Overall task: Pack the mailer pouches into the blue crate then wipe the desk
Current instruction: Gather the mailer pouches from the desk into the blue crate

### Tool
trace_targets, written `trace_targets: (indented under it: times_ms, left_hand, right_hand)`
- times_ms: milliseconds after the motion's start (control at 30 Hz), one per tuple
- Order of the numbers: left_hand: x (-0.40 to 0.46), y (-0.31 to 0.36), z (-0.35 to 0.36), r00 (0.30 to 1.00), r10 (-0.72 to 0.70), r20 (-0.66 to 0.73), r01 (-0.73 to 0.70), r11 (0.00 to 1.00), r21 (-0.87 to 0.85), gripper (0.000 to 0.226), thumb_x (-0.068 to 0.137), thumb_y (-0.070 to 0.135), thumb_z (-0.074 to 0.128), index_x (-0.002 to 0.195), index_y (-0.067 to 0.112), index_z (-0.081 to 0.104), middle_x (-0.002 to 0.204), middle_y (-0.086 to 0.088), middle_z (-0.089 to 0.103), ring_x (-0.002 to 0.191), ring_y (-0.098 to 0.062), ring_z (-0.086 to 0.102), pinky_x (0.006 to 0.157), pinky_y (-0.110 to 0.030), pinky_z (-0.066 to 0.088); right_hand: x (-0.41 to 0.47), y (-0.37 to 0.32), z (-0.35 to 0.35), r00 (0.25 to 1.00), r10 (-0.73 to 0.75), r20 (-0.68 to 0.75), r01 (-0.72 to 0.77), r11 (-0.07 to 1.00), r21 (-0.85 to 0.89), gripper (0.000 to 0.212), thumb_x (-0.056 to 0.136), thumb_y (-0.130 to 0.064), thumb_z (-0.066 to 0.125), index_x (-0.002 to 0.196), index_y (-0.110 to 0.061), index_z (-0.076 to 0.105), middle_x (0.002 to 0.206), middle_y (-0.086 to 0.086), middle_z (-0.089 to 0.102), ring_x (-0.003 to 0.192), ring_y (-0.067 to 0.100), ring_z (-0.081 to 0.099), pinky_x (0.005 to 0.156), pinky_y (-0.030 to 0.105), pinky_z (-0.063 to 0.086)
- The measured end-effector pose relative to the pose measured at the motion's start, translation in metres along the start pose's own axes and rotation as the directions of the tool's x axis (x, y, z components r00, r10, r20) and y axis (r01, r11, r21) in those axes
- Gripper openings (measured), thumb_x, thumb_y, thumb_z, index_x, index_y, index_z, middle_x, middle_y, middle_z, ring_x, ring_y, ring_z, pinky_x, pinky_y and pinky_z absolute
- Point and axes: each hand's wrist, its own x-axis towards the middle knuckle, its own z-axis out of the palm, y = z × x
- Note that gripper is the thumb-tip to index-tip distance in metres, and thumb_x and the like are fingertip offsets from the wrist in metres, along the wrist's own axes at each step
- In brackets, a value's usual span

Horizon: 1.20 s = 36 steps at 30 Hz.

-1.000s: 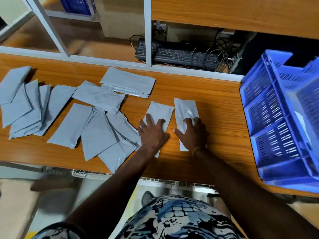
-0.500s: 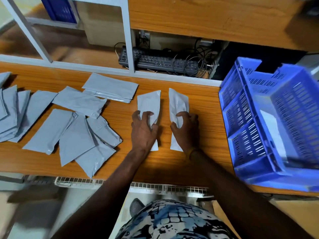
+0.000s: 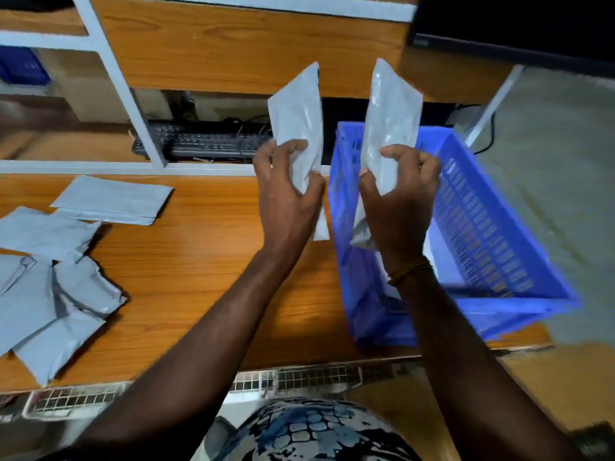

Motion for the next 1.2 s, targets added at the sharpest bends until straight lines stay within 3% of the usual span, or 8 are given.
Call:
trace_targets:
  times_ms: [200, 400, 567, 733, 933, 1000, 1100, 1200]
  left_hand:
    - [-0.005, 0.05, 0.095, 0.998, -0.002, 0.066, 0.005, 0.999, -0.048, 0.04, 0.078, 0.016, 0.063, 0.118, 0.017, 0.059, 0.127, -0.01, 0.047, 0.121, -0.018, 0.047, 0.095, -0.02, 0.04]
    - [-0.009, 0.039, 0.189, 0.895, -0.339, 0.289, 0.239, 0.913, 0.331, 0.042, 0.08, 0.026, 0.061, 0.121, 0.025, 0.052, 0.129, -0.009, 0.041, 0.103, -0.036, 0.058, 0.078, -0.035, 0.04]
    - [-0.044, -0.008, 0.224, 0.724, -0.576, 0.379, 0.253, 0.733, 0.631, 0.043, 0.089, 0.024, 0.055, 0.131, 0.017, 0.045, 0.14, -0.019, 0.033, 0.121, -0.046, 0.049, 0.099, -0.048, 0.042]
    - [-0.058, -0.036, 0.226, 0.525, -0.715, 0.461, 0.138, 0.607, 0.783, 0.055, 0.09, 0.023, 0.056, 0.142, 0.015, 0.038, 0.153, -0.024, 0.02, 0.133, -0.043, 0.042, 0.108, -0.044, 0.037]
    - [-0.055, -0.047, 0.225, 0.465, -0.738, 0.488, 0.068, 0.58, 0.812, 0.057, 0.083, 0.029, 0.054, 0.137, 0.015, 0.047, 0.145, -0.022, 0.039, 0.135, -0.04, 0.039, 0.107, -0.044, 0.041]
    - [-0.053, -0.037, 0.223, 0.501, -0.704, 0.503, 0.068, 0.612, 0.788, 0.053, 0.086, 0.026, 0.052, 0.138, 0.015, 0.046, 0.147, -0.023, 0.035, 0.137, -0.039, 0.038, 0.109, -0.046, 0.041]
    - [-0.043, -0.015, 0.215, 0.679, -0.542, 0.495, 0.084, 0.727, 0.681, 0.04, 0.09, 0.024, 0.055, 0.13, 0.018, 0.055, 0.138, -0.017, 0.042, 0.123, -0.038, 0.051, 0.104, -0.045, 0.044]
    - [-0.037, 0.008, 0.189, 0.852, -0.238, 0.467, 0.021, 0.906, 0.424, 0.03, 0.089, 0.022, 0.06, 0.118, 0.017, 0.065, 0.121, -0.012, 0.057, 0.113, -0.03, 0.058, 0.095, -0.04, 0.048]
  right_hand:
    - [0.045, 0.075, -0.045, 0.996, 0.075, -0.053, -0.078, 0.994, -0.073, 0.034, 0.078, -0.034, 0.064, 0.11, -0.021, 0.065, 0.115, 0.009, 0.054, 0.11, 0.026, 0.053, 0.092, 0.026, 0.037]
    - [0.068, 0.162, -0.03, 0.924, 0.33, 0.194, -0.234, 0.888, -0.396, 0.042, 0.079, -0.04, 0.064, 0.117, -0.021, 0.06, 0.121, 0.016, 0.05, 0.112, 0.04, 0.052, 0.088, 0.044, 0.045]
    - [0.042, 0.215, -0.014, 0.722, 0.541, 0.431, -0.22, 0.77, -0.598, 0.048, 0.081, -0.039, 0.067, 0.121, -0.015, 0.058, 0.13, 0.023, 0.044, 0.119, 0.044, 0.048, 0.095, 0.047, 0.043]
    - [0.03, 0.235, -0.006, 0.505, 0.691, 0.517, -0.271, 0.696, -0.665, 0.06, 0.084, -0.039, 0.063, 0.137, -0.016, 0.047, 0.142, 0.021, 0.034, 0.132, 0.043, 0.036, 0.107, 0.054, 0.034]
    - [0.032, 0.236, 0.002, 0.375, 0.742, 0.556, -0.293, 0.663, -0.689, 0.07, 0.086, -0.049, 0.062, 0.145, -0.018, 0.041, 0.15, 0.021, 0.027, 0.137, 0.045, 0.03, 0.11, 0.056, 0.026]
    - [0.039, 0.228, 0.0, 0.43, 0.716, 0.55, -0.334, 0.692, -0.64, 0.064, 0.086, -0.048, 0.063, 0.14, -0.019, 0.046, 0.147, 0.022, 0.03, 0.135, 0.045, 0.032, 0.109, 0.057, 0.027]
    - [0.049, 0.208, -0.004, 0.696, 0.563, 0.446, -0.406, 0.82, -0.404, 0.04, 0.085, -0.04, 0.066, 0.119, -0.02, 0.061, 0.13, 0.021, 0.046, 0.12, 0.042, 0.05, 0.1, 0.049, 0.042]
    - [0.056, 0.186, -0.016, 0.921, 0.274, 0.279, -0.264, 0.962, -0.073, 0.028, 0.085, -0.029, 0.064, 0.108, -0.015, 0.067, 0.111, 0.017, 0.06, 0.103, 0.032, 0.058, 0.086, 0.031, 0.047]
